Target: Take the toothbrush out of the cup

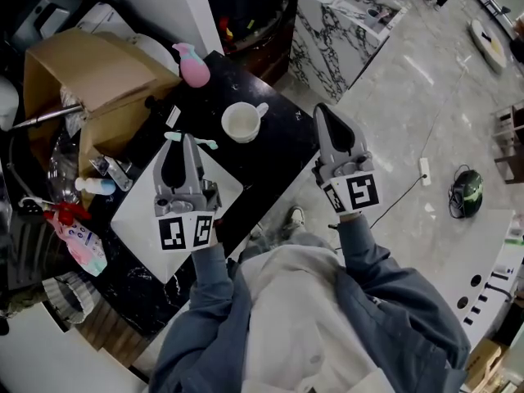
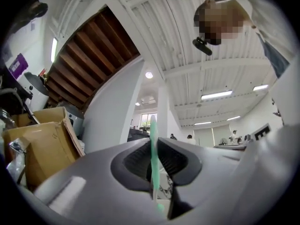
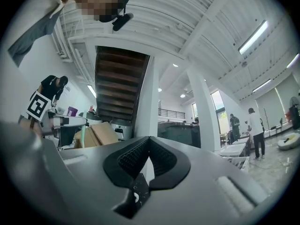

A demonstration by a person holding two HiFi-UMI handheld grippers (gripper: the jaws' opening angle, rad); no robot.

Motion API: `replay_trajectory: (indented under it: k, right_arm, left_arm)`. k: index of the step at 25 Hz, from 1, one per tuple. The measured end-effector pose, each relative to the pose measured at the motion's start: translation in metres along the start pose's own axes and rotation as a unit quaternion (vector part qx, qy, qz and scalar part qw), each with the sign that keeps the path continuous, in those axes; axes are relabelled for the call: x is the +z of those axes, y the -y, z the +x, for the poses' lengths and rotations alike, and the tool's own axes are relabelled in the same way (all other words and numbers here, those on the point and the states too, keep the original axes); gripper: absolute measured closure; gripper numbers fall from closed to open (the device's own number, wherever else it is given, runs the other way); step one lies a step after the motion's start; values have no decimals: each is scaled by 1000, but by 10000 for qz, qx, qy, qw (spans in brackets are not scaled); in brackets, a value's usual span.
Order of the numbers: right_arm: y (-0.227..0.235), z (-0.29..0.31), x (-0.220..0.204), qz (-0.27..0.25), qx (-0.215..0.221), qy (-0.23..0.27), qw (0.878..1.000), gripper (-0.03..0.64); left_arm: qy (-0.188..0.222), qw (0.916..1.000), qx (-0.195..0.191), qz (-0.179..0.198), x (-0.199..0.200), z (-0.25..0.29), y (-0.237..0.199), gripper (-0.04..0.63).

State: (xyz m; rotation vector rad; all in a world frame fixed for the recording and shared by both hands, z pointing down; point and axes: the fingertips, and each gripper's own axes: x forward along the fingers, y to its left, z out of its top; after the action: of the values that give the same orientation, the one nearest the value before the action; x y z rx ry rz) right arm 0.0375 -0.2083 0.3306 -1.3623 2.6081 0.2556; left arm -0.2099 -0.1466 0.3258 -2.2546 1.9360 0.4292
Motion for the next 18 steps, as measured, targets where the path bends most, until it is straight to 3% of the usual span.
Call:
replay_trajectory:
  k: [6,18]
  right_arm:
    - [-7,2,-2,-89,50,-76,9999,612]
    - [-15,1,-3,-231,130,-161,9995,612]
  left_arm:
    - [125,9998,64,-150,2,-5,-6,491]
    - [70,10000,-21,-67,2,-6,-2,491]
